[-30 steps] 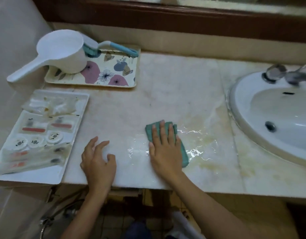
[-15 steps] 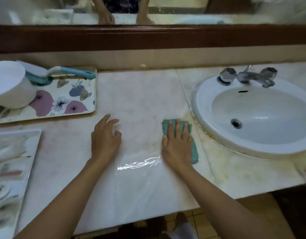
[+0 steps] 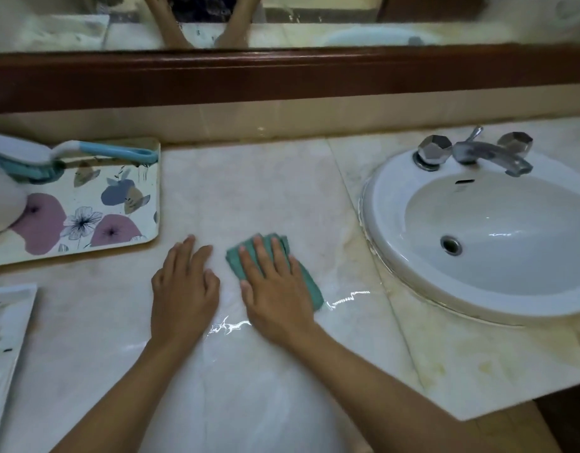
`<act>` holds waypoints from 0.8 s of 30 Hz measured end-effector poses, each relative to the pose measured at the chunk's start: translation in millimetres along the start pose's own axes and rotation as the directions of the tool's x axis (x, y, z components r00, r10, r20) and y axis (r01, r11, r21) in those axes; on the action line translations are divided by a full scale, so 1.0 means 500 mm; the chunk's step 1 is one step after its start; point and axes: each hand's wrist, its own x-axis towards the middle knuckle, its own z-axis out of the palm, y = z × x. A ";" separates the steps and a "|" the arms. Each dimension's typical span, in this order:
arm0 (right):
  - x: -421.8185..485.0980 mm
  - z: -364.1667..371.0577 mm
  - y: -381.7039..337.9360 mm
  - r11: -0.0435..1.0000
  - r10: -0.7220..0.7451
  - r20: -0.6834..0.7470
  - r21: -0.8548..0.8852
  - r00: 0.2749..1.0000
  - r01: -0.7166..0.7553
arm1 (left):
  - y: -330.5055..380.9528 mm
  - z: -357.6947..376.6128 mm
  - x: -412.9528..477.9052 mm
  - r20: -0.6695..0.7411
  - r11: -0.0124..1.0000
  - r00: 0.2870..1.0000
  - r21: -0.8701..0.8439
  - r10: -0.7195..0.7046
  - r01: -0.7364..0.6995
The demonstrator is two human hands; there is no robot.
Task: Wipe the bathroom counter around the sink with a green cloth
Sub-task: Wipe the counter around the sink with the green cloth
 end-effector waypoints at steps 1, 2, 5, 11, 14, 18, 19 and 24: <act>0.045 -0.004 0.004 1.000 -0.029 0.023 -0.010 0.999 0.029 | -0.001 0.000 0.000 -0.001 1.000 1.000 -0.005 0.001 -0.001; 0.083 -0.010 0.014 0.998 -0.057 0.047 -0.023 0.997 0.059 | -0.002 0.000 0.000 -0.005 1.000 1.000 -0.009 0.001 -0.002; 0.171 -0.042 0.080 0.998 -0.050 0.066 -0.036 0.997 0.053 | -0.004 -0.003 0.000 -0.011 1.000 1.000 -0.026 0.002 -0.002; 0.143 -0.072 0.189 0.923 0.380 -0.092 -0.023 0.920 -0.383 | 0.002 -0.007 -0.001 -0.010 0.999 1.000 -0.033 -0.001 0.001; 0.004 -0.051 0.166 0.929 0.351 -0.148 -0.070 0.925 -0.363 | 0.003 -0.005 -0.003 -0.025 1.000 1.000 -0.024 -0.006 0.005; -0.102 -0.067 0.213 0.988 0.117 -0.040 -0.101 0.992 -0.121 | 0.005 0.000 0.000 -0.037 1.000 0.999 0.001 -0.003 0.004; -0.091 -0.073 0.230 0.988 0.115 -0.016 -0.102 0.993 -0.116 | 0.005 0.000 0.000 -0.039 1.000 0.999 0.005 -0.002 0.003; 0.039 -0.053 0.167 0.888 0.448 -0.121 -0.059 0.886 -0.457 | 0.008 -0.003 -0.003 -0.038 1.000 0.999 0.003 -0.005 0.005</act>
